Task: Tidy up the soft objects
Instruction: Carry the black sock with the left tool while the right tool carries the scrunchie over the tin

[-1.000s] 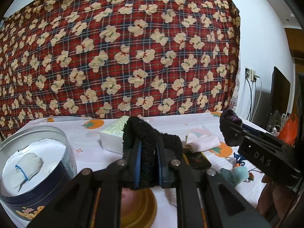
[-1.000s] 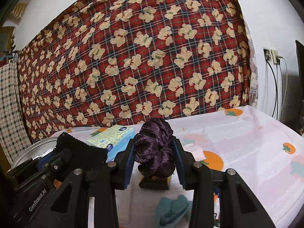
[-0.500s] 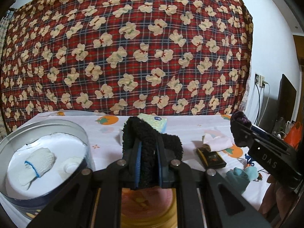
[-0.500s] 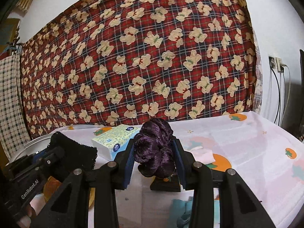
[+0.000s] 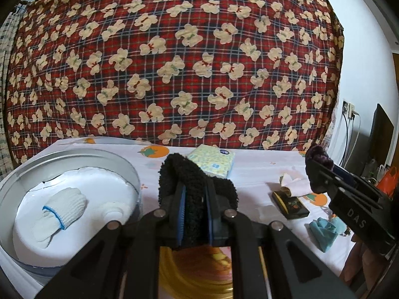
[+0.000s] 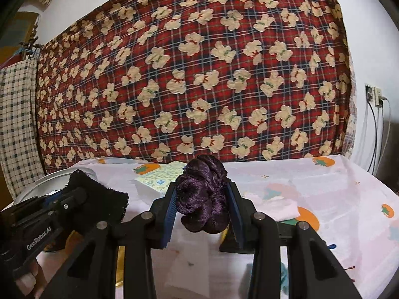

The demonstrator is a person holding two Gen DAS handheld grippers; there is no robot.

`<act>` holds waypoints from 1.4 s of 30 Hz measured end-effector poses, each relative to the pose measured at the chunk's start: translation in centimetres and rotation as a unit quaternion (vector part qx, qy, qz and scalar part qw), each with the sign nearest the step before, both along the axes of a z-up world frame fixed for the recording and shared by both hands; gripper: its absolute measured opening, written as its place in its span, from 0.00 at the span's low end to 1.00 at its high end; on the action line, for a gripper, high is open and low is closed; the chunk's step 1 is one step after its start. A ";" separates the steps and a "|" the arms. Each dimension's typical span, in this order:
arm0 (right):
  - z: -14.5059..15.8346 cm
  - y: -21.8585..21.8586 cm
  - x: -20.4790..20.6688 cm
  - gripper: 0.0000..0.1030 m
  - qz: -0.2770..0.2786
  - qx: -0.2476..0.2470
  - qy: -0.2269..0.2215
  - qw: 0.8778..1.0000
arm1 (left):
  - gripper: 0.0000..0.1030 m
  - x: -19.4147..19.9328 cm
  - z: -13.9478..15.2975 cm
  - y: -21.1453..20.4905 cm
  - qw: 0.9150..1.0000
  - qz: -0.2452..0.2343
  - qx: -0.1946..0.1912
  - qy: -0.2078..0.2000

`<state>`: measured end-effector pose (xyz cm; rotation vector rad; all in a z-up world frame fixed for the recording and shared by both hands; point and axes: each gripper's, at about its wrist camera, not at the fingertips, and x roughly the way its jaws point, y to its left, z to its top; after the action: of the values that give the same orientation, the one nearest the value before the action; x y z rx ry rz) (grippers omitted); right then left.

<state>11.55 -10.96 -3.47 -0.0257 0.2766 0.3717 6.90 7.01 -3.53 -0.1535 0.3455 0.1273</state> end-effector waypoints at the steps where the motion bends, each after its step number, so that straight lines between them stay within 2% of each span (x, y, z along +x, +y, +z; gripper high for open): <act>1: 0.0 0.2 0.0 0.41 0.003 -0.002 -0.001 1.000 | 0.12 -0.1 0.0 0.3 1.000 0.002 0.000 0.000; 14: -0.2 3.0 -0.3 0.41 0.029 -0.020 -0.001 0.999 | 0.12 -1.0 -0.2 2.6 1.000 0.013 -0.015 -0.002; 27: -0.3 4.8 0.4 0.41 0.058 -0.009 0.020 0.998 | 0.12 -1.8 -0.1 4.9 0.999 0.023 -0.026 0.002; 34: 0.9 6.4 0.3 0.41 0.090 0.006 0.036 0.995 | 0.12 -2.2 0.2 5.6 0.999 0.024 -0.028 0.000; 38: 2.0 8.2 0.1 0.41 0.117 0.010 0.041 0.992 | 0.12 -3.0 1.0 6.9 0.999 0.024 -0.041 -0.004; 42: 3.1 10.4 -0.2 0.41 0.142 0.009 0.044 0.989 | 0.12 -4.0 2.1 8.0 0.999 0.037 -0.033 -0.012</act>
<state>11.34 -0.58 -0.35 -0.0304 0.3572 0.6608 2.88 15.00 -1.39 -0.2329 0.3195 0.1863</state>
